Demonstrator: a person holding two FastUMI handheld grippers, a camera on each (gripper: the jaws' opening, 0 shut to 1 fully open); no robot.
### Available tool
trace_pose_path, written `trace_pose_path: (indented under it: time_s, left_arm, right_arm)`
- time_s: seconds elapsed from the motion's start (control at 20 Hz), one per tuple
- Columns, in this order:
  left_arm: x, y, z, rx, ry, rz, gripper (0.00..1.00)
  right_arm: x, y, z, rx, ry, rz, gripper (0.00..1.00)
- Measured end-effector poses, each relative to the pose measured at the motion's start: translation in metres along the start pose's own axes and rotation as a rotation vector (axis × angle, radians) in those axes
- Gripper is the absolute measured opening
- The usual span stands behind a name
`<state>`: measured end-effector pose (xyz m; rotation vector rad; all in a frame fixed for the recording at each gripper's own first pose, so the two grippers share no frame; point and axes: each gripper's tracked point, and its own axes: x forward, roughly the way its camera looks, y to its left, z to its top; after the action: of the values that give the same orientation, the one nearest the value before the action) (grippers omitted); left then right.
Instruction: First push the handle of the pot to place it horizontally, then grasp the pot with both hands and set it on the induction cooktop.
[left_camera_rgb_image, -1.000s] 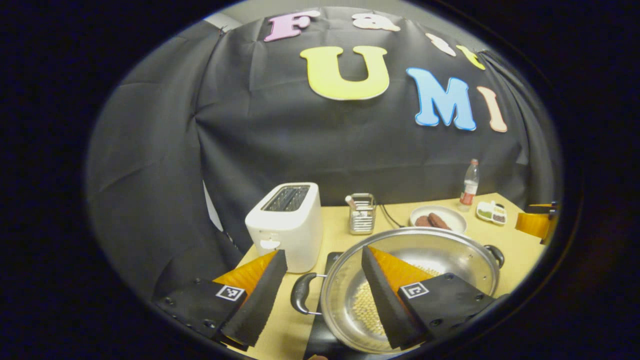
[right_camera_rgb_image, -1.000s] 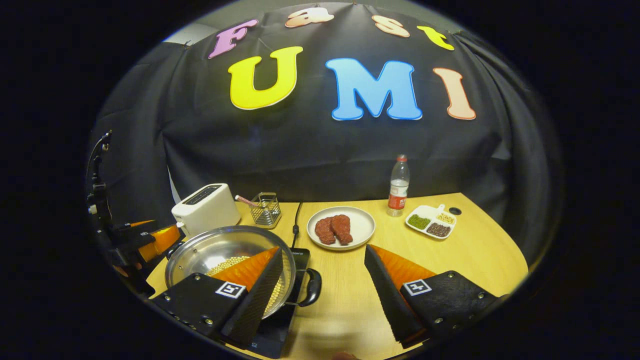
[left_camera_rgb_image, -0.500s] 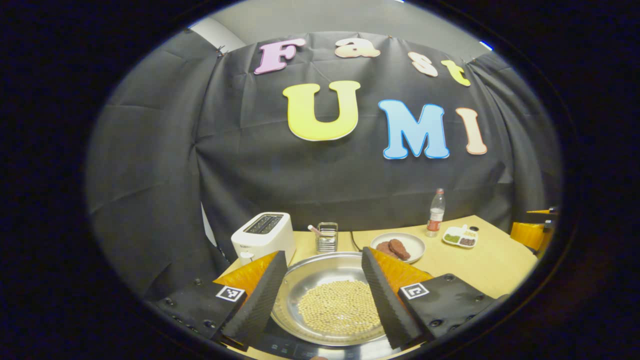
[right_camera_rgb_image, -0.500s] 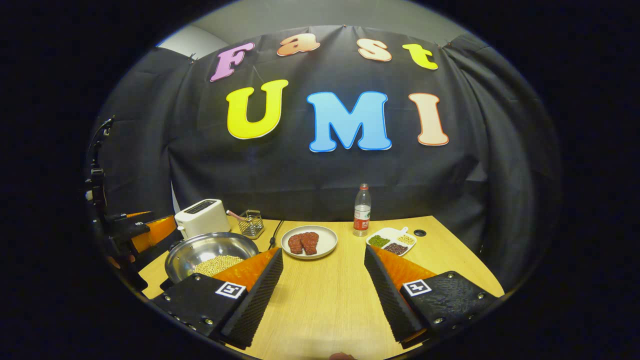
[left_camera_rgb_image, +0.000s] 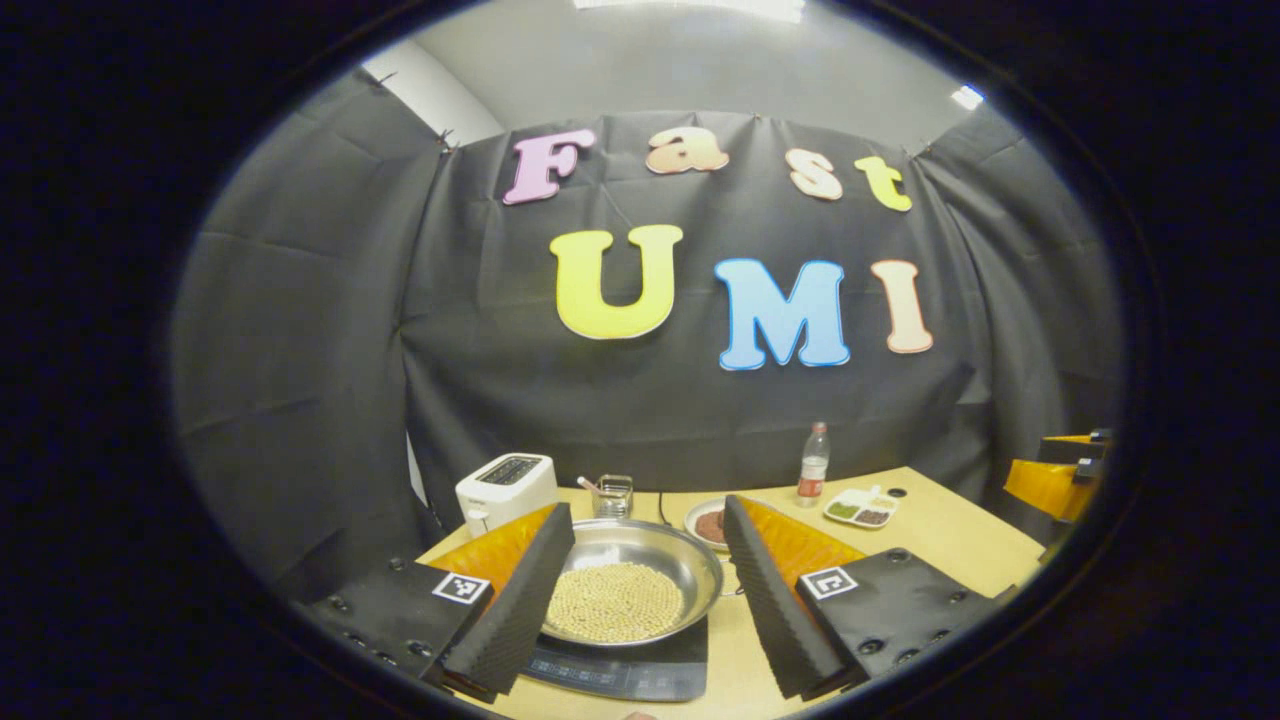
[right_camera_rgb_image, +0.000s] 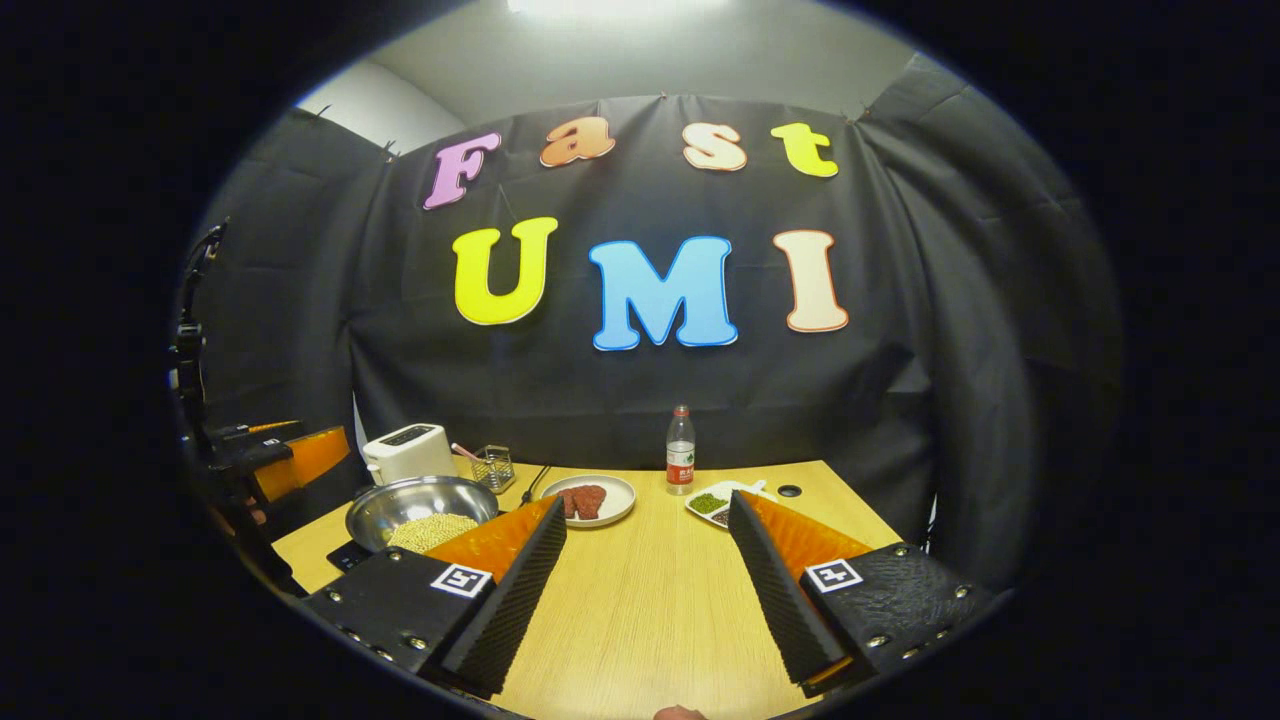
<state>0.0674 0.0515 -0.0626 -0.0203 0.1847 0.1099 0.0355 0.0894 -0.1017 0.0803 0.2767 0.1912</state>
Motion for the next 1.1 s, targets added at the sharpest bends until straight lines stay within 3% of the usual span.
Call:
trace_pose_path:
  time_s: [0.15, 0.3, 0.45, 0.8, 0.85, 0.9, 1.1]
  left_arm:
    - [-0.026, -0.015, 0.023, 0.003, -0.057, -0.009, 0.94]
    - [-0.049, -0.016, 0.036, 0.027, -0.099, -0.013, 1.0]
    - [-0.067, -0.013, 0.047, 0.027, -0.118, -0.026, 1.0]
    - [-0.111, 0.021, 0.06, 0.026, -0.167, -0.048, 1.0]
    - [-0.12, 0.027, 0.061, 0.026, -0.175, -0.047, 0.94]
    - [-0.126, 0.031, 0.06, 0.028, -0.179, -0.047, 1.0]
    - [-0.139, 0.043, 0.057, 0.02, -0.2, -0.034, 0.97]
  right_arm:
    - [-0.024, -0.01, 0.014, -0.025, -0.039, -0.004, 0.98]
    - [-0.046, -0.009, 0.025, -0.033, -0.068, -0.001, 0.98]
    - [-0.059, -0.009, 0.034, -0.028, -0.09, -0.015, 0.98]
    - [-0.092, -0.008, 0.042, -0.011, -0.143, -0.077, 0.98]
    - [-0.097, -0.007, 0.043, -0.007, -0.15, -0.083, 0.98]
    - [-0.101, -0.006, 0.044, -0.009, -0.156, -0.084, 0.98]
    - [-0.115, -0.007, 0.043, -0.02, -0.163, -0.1, 0.98]
